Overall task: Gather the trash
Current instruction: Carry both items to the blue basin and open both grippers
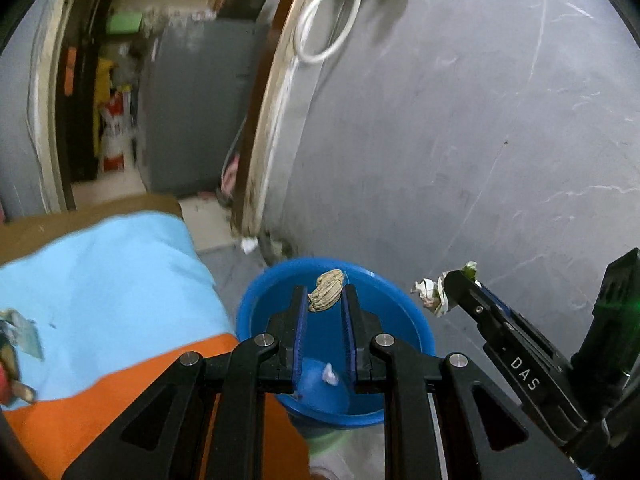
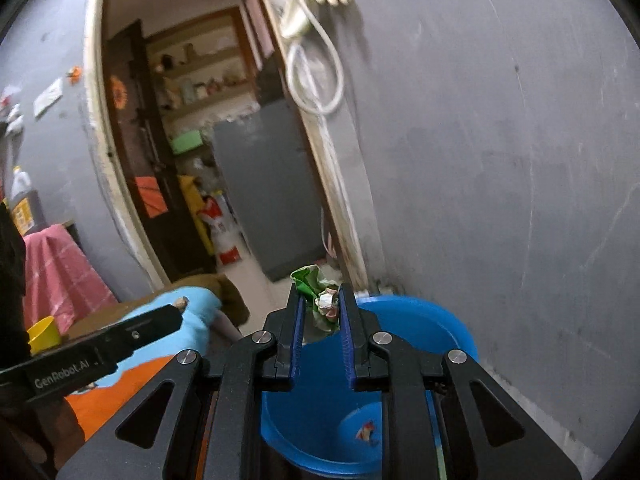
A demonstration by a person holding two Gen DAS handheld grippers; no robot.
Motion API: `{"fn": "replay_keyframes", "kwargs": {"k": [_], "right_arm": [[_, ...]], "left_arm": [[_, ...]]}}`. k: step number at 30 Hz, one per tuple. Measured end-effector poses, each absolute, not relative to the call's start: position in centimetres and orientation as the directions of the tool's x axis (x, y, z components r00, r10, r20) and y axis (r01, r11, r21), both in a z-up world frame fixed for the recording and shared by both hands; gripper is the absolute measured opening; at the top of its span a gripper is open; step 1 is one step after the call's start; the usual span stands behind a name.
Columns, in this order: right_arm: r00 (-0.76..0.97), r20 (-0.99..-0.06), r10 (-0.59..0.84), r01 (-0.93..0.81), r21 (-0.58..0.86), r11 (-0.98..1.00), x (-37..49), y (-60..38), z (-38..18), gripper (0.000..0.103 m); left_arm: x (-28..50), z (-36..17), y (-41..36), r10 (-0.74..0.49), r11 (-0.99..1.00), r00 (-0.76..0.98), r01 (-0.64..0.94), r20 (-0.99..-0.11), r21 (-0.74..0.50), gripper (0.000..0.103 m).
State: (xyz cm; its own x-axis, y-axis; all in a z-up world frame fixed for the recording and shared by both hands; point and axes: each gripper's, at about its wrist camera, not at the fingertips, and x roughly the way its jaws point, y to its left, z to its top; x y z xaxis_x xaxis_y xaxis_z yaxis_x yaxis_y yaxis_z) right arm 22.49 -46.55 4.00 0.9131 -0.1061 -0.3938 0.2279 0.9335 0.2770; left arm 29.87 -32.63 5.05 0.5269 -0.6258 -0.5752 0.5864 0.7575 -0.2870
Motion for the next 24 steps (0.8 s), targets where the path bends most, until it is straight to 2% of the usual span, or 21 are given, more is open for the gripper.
{"fn": "replay_keyframes", "kwargs": {"k": [8,10,11,15,20,22,24], "right_arm": [[0.866,-0.491,-0.097,0.272,0.297,0.915,23.8,-47.9,2.0,0.019],[0.857,-0.506,-0.097,0.280,0.299,0.912,23.8,-48.2,1.6,0.022],[0.853,-0.512,-0.099,0.285,0.300,0.910,24.0,-48.3,1.6,0.027],[0.845,-0.526,-0.096,0.299,0.314,0.901,23.8,-48.9,1.3,0.030],[0.846,-0.523,-0.103,0.304,0.314,0.900,23.7,-49.2,1.6,0.035],[0.850,-0.515,-0.112,0.307,0.310,0.900,23.5,-49.2,1.8,0.037],[0.854,-0.505,-0.123,0.308,0.302,0.902,23.5,-49.1,2.1,0.042]], "left_arm": [[32.1,1.7,-34.5,-0.607,0.764,0.456,0.559,-0.650,-0.322,0.014],[32.5,1.1,-34.7,-0.609,0.761,0.437,0.555,-0.661,-0.334,0.015],[32.2,1.0,-34.6,-0.608,0.762,0.433,0.554,-0.665,-0.335,0.015],[32.1,0.6,-34.7,-0.605,0.764,0.426,0.548,-0.673,-0.340,0.027],[31.7,1.1,-34.2,-0.607,0.769,0.447,0.539,-0.657,-0.344,0.030],[31.5,1.5,-33.8,-0.606,0.774,0.465,0.533,-0.646,-0.342,0.035],[31.3,2.1,-33.2,-0.603,0.780,0.488,0.525,-0.631,-0.340,0.037]]}}
